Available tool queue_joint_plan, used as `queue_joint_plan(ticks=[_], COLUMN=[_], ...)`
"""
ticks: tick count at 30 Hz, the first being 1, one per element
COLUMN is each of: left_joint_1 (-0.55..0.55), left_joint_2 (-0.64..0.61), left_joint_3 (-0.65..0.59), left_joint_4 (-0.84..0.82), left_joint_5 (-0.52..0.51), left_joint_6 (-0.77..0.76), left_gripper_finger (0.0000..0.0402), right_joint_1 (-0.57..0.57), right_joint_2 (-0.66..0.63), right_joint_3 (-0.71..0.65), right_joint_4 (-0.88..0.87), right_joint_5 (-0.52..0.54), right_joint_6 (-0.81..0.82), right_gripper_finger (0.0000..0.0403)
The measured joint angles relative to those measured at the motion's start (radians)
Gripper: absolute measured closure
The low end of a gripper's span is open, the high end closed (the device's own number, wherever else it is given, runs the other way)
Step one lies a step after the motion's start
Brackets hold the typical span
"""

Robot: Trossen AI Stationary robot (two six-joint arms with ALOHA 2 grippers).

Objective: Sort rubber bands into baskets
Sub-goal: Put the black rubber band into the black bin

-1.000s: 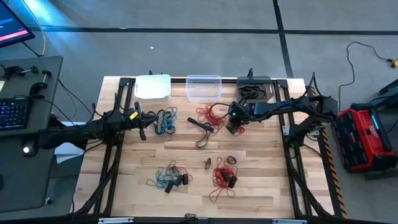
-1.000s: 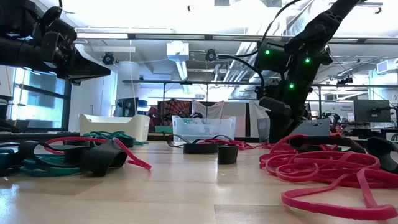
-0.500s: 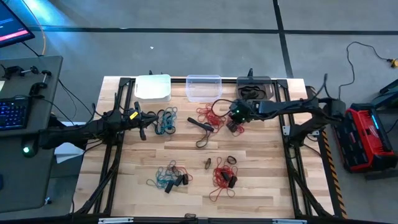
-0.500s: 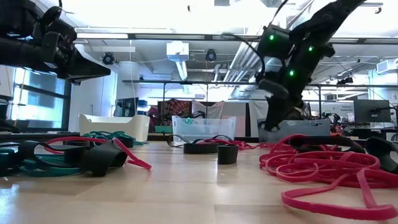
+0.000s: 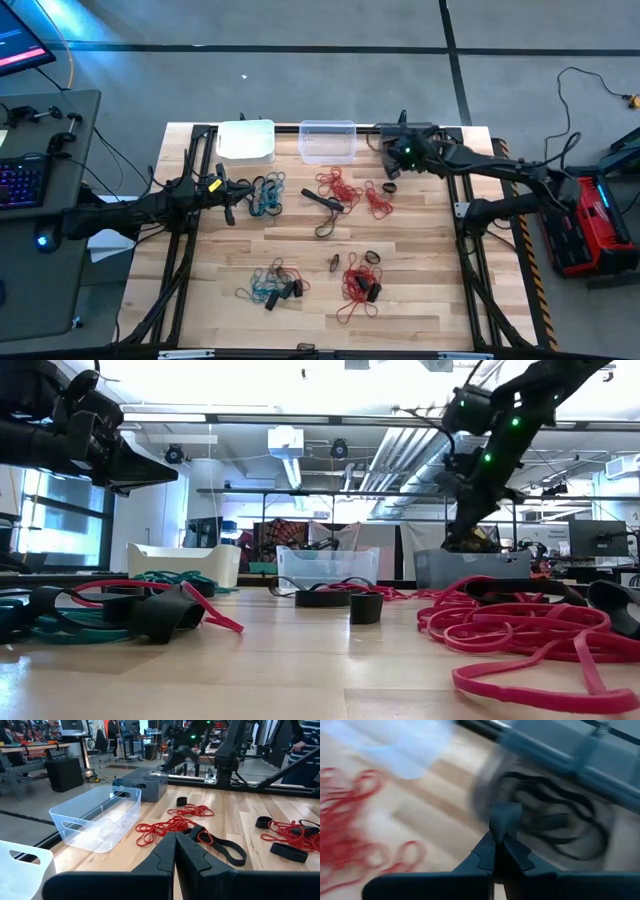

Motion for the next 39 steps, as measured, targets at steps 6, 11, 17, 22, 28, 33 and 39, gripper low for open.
queue_joint_plan(ticks=[6,11,17,22,28,33,39], left_joint_1=[0.000,0.000,0.000,0.000,0.000,0.000,0.000], left_joint_2=[0.000,0.000,0.000,0.000,0.000,0.000,0.000], left_joint_3=[0.000,0.000,0.000,0.000,0.000,0.000,0.000], left_joint_4=[0.000,0.001,0.002,0.001,0.000,0.000,0.000], left_joint_5=[0.000,-0.020,-0.021,-0.021,-0.021,-0.021,-0.021], left_joint_6=[0.000,-0.003,-0.003,-0.003,-0.002,-0.001,0.000], left_gripper_finger=[0.0401,0.0402,0.0401,0.0401,0.0401,0.0401,0.0402], right_joint_1=[-0.158,-0.242,-0.270,-0.298,-0.326,-0.327,-0.327], right_joint_2=[0.054,0.111,0.171,0.228,0.300,0.316,0.316], right_joint_3=[0.000,0.002,0.080,0.122,0.141,0.144,0.144], right_joint_4=[-0.027,-0.049,-0.100,-0.138,-0.155,-0.154,-0.153], right_joint_5=[-0.041,-0.055,-0.035,-0.026,-0.016,0.012,0.017], right_joint_6=[-0.030,-0.077,-0.102,-0.099,-0.097,-0.109,-0.140], right_gripper_finger=[0.0402,0.0402,0.0402,0.0402,0.0402,0.0381,0.0325])
